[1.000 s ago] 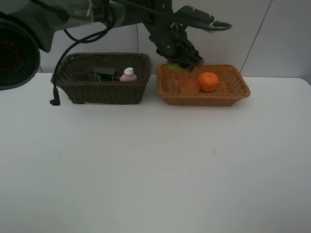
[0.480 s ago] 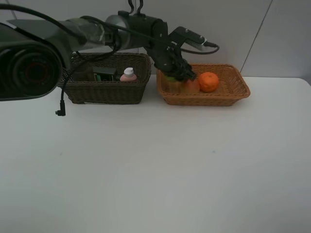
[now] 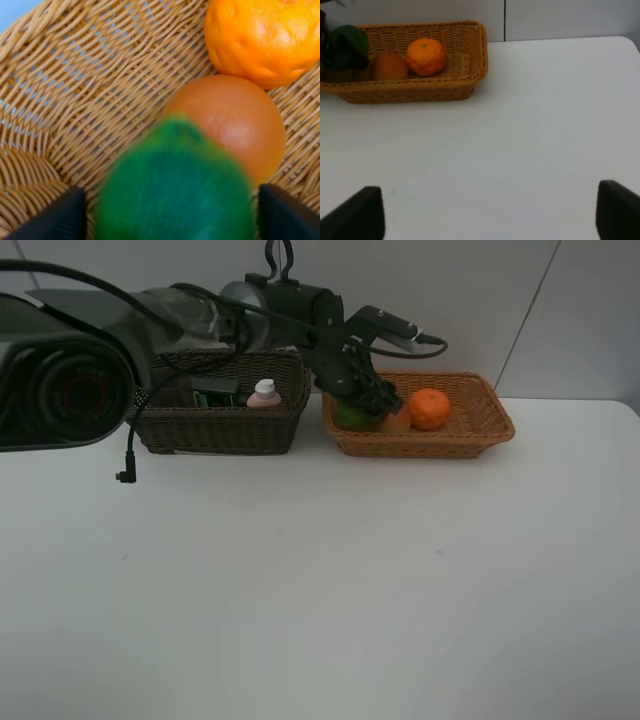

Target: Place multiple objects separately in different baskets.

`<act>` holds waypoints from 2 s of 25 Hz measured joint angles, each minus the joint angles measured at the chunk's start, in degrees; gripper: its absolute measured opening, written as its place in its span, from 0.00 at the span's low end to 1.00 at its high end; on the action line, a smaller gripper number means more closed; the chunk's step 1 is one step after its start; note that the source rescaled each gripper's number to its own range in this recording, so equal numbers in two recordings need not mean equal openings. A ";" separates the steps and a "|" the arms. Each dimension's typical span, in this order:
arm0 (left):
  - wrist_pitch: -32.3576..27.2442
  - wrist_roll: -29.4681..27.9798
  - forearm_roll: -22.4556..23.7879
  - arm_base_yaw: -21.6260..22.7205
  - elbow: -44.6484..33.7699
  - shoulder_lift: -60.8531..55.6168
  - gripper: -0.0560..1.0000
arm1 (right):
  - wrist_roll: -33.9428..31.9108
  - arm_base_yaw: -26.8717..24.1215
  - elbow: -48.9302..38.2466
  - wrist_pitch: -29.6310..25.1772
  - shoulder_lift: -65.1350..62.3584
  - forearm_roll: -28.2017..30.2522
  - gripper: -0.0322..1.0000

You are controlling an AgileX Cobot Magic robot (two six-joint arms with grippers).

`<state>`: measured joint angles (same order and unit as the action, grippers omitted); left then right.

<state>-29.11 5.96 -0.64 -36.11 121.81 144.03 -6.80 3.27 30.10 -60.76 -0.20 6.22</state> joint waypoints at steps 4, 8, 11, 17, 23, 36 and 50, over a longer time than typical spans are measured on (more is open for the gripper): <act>-0.17 0.00 -0.12 0.00 0.20 0.00 1.00 | 0.00 0.00 0.00 0.00 0.00 0.00 0.78; -3.29 0.00 -0.39 0.00 0.68 -1.56 1.00 | 0.00 0.00 0.00 0.00 0.00 0.00 0.78; -9.87 -0.31 -0.85 0.68 0.73 -4.99 1.00 | 0.00 0.00 0.00 0.00 0.00 0.00 0.78; -23.06 -6.82 -0.92 7.08 -3.39 -16.53 1.00 | 0.00 0.00 0.00 0.00 0.00 0.00 0.78; -23.49 -8.82 0.21 17.57 -23.97 -34.44 1.00 | 0.00 0.00 0.00 0.00 0.00 0.00 0.78; -16.13 -2.47 4.55 31.20 -73.57 -90.65 1.00 | 0.00 0.00 0.00 0.00 0.00 0.00 0.78; -39.16 -3.87 -0.05 31.20 -80.38 -128.93 1.00 | 0.00 0.00 0.00 0.00 0.00 0.00 0.78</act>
<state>-68.27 2.10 -0.69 -4.91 41.42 15.11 -6.80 3.27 30.10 -60.76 -0.20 6.22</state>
